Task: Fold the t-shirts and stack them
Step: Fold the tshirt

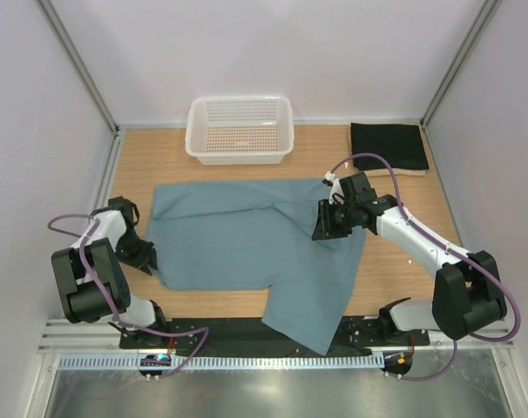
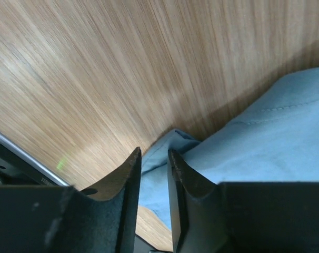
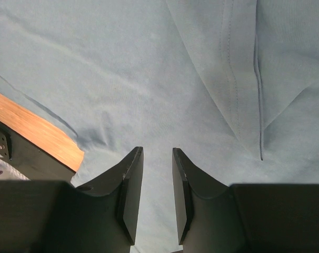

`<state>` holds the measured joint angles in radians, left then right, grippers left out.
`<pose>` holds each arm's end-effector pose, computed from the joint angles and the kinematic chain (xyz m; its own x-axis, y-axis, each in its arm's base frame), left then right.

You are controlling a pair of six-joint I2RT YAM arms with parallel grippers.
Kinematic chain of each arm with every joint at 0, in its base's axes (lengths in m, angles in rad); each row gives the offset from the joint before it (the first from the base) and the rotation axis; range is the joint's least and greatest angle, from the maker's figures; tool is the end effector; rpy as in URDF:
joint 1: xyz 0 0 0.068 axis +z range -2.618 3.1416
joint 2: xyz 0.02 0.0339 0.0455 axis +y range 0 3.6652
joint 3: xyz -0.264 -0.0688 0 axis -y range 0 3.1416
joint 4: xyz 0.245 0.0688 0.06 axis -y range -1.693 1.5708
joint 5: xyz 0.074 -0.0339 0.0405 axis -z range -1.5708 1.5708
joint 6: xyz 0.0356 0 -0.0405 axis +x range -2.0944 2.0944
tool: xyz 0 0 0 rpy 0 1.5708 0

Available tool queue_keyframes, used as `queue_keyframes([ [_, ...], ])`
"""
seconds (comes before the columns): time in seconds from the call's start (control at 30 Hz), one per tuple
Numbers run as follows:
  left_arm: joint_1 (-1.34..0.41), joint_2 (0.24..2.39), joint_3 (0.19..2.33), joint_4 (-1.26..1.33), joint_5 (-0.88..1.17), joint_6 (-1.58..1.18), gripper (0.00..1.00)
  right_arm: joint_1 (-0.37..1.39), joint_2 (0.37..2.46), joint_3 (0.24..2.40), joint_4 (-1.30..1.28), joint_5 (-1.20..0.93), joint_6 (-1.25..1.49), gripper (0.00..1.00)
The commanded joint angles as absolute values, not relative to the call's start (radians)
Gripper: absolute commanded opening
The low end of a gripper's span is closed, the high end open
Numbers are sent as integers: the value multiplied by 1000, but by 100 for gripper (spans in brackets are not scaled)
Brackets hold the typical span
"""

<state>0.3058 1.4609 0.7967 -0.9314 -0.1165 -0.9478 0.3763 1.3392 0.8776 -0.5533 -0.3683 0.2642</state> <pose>0.2069 0.0696 0.1628 -0.3156 -0.9455 -0.0799 -0.9471 0.3087 0.0879 0.2390 0.1082 0.2240 -0.8983 -0.0930 -0.4295 -0.2952 0.8517 0.4330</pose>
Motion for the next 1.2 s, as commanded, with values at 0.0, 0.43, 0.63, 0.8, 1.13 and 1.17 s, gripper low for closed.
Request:
queue_keyframes([
  [0.0,305,1474,822,-926,-175,-930,30,376,1308,879,-538,-354,252,34],
  [0.43,498,1288,801,-1202,-383,-1156,36,376,1316,881,-538,-371,256,33],
  [0.63,500,1207,914,-1361,-433,-1201,27,383,1324,884,-540,-384,259,31],
  [0.8,466,1242,847,-1088,-128,-973,10,397,1324,891,-549,-373,256,31],
  [1.13,460,1413,765,-844,52,-894,0,400,1289,879,-535,-347,253,30],
  [1.17,460,1425,768,-835,57,-891,0,399,1295,882,-538,-348,252,30],
])
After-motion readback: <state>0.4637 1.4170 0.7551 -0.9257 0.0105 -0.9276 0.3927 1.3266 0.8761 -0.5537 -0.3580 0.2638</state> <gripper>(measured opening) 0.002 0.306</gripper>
